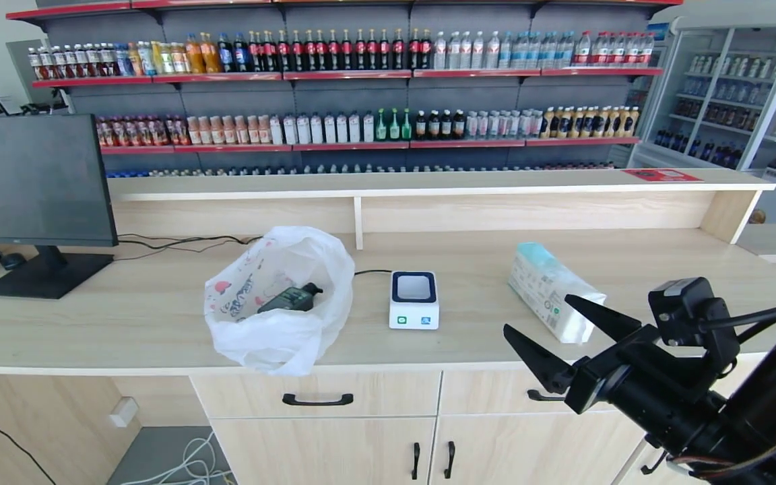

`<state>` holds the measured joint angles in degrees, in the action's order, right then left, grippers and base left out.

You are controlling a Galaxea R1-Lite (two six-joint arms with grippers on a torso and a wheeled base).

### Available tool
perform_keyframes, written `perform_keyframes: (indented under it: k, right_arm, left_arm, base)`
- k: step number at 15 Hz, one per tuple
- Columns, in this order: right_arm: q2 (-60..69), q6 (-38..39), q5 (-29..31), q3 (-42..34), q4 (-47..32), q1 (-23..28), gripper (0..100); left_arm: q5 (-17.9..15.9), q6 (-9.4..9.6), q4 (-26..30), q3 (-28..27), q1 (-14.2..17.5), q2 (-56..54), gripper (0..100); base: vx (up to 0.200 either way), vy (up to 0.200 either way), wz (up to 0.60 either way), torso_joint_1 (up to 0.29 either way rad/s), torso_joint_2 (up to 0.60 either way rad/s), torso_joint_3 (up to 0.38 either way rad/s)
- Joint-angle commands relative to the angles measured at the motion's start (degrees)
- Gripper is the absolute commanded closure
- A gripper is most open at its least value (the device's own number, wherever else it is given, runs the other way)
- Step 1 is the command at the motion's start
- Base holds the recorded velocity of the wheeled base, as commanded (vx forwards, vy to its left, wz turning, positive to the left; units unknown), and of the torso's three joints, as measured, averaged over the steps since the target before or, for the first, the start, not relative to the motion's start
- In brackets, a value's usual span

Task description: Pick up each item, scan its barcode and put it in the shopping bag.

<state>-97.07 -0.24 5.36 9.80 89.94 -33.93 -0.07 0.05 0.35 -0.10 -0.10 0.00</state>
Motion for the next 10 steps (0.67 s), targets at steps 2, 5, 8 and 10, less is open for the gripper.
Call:
perform_keyframes:
  k: [2,5,8,10]
  right_arm:
    - [-0.22,-0.02,0.00,-0.05,0.06,-0.09,0]
    - [-0.75,-0.02,0.00,0.04,0.06,-0.09,0]
    - [-1.45,-0.64,-0.18,3.29,0.06,-0.09,0]
    - [-2.51,-0.99,-0.18,5.23,0.06,-0.09,0]
  left_arm:
    - [-0.01,0.04,0.00,0.01,0.01,0.00,0]
    - [-0.01,-0.05,0.00,0.01,0.01,0.00,0]
    - [-0.01,-0.05,0.00,0.01,0.01,0.00,0]
    - [-0.01,-0.05,0.00,0.01,0.01,0.00,0]
  base:
    - [0.000,-0.200,0.00,0.005,0.00,0.002]
    - [0.000,-0.200,0.00,0.002,0.00,0.002]
    - [0.000,-0.200,0.00,0.001,0.00,0.002]
    - [0.000,-0.200,0.00,0.002,0.00,0.002]
